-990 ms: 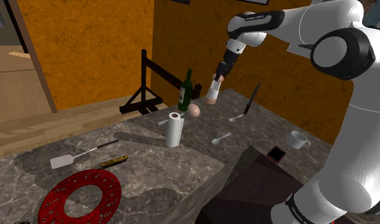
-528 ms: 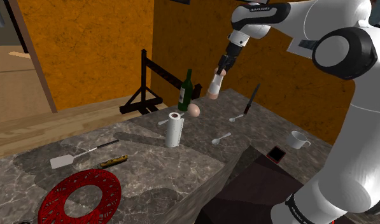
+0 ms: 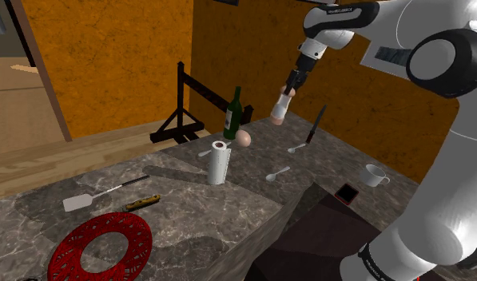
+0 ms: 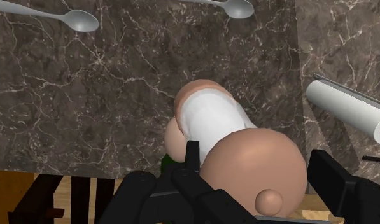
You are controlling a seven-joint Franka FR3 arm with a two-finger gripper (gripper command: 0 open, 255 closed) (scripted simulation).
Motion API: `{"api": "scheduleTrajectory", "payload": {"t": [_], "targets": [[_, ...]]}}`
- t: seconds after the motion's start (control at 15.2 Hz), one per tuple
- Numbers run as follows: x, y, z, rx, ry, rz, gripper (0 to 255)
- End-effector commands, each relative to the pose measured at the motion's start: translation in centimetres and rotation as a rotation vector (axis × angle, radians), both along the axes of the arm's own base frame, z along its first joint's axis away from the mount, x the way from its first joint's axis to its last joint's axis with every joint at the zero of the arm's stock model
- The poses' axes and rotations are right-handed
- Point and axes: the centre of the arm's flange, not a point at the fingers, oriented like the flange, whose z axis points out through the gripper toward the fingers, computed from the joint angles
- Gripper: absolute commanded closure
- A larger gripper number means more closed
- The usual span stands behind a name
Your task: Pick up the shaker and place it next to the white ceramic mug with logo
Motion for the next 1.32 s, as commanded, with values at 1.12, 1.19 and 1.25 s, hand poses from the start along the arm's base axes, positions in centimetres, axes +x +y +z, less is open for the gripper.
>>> {"api": "scheduleTrajectory", "payload": {"t": [1.12, 1.19, 1.25], "targets": [[-16.5, -17.7, -5.7, 0.0, -0.001, 0.001, 255], [-17.4, -18.6, -6.0, 0.0, -0.001, 0.001, 255], [-18.3, -19.6, -6.4, 0.0, -0.001, 0.001, 255]]}}
